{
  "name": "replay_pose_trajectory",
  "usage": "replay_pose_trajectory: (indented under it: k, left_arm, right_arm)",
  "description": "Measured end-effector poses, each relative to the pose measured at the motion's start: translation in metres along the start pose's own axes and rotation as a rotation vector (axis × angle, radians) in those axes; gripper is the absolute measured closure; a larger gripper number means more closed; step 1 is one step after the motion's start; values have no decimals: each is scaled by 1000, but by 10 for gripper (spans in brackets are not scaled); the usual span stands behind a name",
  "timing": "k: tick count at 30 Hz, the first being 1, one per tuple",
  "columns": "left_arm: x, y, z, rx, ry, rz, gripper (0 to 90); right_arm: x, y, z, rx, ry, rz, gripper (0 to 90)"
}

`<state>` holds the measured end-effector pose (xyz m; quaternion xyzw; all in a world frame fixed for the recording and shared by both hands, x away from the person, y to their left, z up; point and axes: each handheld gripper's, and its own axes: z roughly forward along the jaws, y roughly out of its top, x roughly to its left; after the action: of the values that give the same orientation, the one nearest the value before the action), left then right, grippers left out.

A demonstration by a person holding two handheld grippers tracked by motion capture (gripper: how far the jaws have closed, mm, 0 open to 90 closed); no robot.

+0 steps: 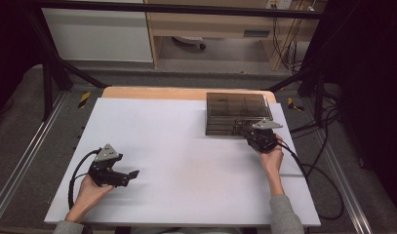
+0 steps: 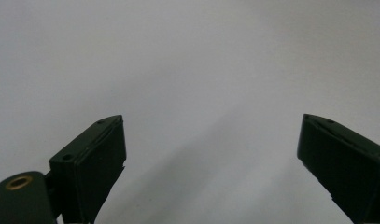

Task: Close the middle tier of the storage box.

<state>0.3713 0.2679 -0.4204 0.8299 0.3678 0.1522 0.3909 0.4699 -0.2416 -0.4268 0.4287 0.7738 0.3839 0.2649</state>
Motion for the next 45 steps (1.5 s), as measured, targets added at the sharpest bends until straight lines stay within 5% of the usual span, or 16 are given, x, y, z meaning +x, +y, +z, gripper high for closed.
replay_pose_trajectory:
  k: [22, 34, 45]
  left_arm:
    - [0, 0, 1, 4, -3, 2, 77]
    - [-1, 0, 1, 0, -4, 3, 77]
    - [-2, 1, 1, 1, -6, 8, 76]
  right_arm:
    - [13, -6, -31, -37, 69, 59, 121]
    - [19, -11, -50, -57, 160, 50, 14]
    - [30, -22, -69, -56, 203, 9, 5]
